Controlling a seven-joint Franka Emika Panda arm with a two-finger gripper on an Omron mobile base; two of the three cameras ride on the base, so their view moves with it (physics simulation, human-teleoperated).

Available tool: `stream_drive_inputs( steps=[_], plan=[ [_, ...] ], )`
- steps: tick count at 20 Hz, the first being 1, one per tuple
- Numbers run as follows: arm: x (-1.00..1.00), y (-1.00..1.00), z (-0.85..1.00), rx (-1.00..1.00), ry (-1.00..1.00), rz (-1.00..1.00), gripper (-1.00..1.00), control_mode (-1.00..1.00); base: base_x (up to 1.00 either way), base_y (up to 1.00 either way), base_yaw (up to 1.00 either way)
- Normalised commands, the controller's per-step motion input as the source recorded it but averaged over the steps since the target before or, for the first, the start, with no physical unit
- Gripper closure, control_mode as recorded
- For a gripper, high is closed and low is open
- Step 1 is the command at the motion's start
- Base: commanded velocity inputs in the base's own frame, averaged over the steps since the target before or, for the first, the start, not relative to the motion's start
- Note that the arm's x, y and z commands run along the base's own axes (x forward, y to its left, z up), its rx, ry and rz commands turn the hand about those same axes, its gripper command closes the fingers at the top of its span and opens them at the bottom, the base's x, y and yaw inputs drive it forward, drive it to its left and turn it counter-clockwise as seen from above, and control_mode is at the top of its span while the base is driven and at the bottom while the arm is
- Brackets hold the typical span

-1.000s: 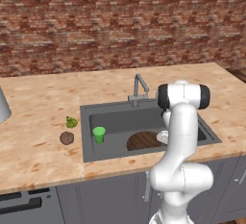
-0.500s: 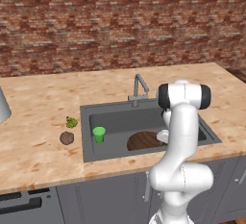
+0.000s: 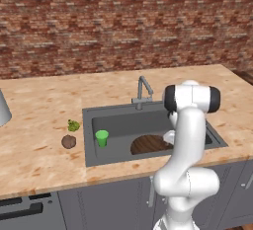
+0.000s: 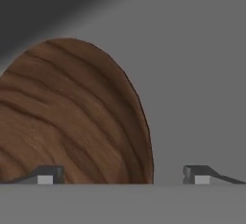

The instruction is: Remove the broccoli and potato from the sink. Then move the bowl and cup from the counter to the sink for washing.

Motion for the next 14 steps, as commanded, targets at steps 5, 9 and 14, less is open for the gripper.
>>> stream_drive_inputs(
  steps=[5,9,14],
  plan=[
    [-0.01,-0.17,0.30,0.00,0.00,0.01,-1.00,-1.00,0.00,0.00,0.00],
    [0.00,-0.06,0.33,0.00,0.00,0.02,-1.00,-1.00,0.00,0.00,0.00],
    [0.00,-0.03,0.33,0.00,0.01,0.03,-1.00,-1.00,0.00,0.00,0.00]
  ],
)
